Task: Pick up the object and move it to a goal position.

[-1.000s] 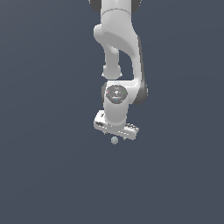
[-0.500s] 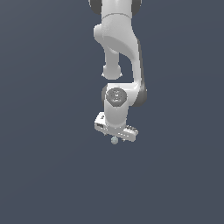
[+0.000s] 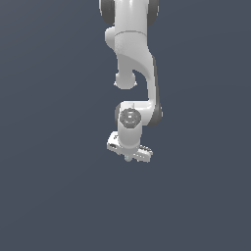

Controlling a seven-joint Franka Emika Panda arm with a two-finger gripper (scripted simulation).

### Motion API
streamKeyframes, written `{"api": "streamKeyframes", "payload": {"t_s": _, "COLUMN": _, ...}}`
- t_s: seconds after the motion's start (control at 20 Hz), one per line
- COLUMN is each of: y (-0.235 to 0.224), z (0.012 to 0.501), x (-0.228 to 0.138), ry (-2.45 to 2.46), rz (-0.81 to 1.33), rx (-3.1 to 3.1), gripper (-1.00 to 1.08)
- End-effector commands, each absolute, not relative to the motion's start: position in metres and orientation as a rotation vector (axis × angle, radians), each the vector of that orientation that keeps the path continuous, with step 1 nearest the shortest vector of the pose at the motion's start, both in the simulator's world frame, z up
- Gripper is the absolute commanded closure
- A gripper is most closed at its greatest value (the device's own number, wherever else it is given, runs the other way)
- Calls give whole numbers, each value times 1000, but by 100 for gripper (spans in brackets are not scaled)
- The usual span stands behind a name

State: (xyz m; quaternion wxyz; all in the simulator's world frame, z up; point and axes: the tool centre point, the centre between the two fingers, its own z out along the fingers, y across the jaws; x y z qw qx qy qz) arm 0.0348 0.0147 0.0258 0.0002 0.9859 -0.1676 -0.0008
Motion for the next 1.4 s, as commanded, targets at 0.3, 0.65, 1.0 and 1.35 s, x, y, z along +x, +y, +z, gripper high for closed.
{"api": "streamKeyframes", "payload": {"t_s": 0.3, "y": 15, "z": 21, "x": 36, "ry": -527, "rz": 0, "rx": 3097, "gripper": 108}}
{"api": "streamKeyframes", "payload": {"t_s": 0.65, "y": 15, "z": 21, "x": 36, "ry": -527, "rz": 0, "rx": 3097, "gripper": 108}}
{"api": "streamKeyframes", "payload": {"t_s": 1.0, "y": 22, "z": 32, "x": 33, "ry": -527, "rz": 0, "rx": 3097, "gripper": 108}}
{"api": "streamKeyframes", "payload": {"t_s": 1.35, "y": 43, "z": 67, "x": 21, "ry": -527, "rz": 0, "rx": 3097, "gripper": 108}}
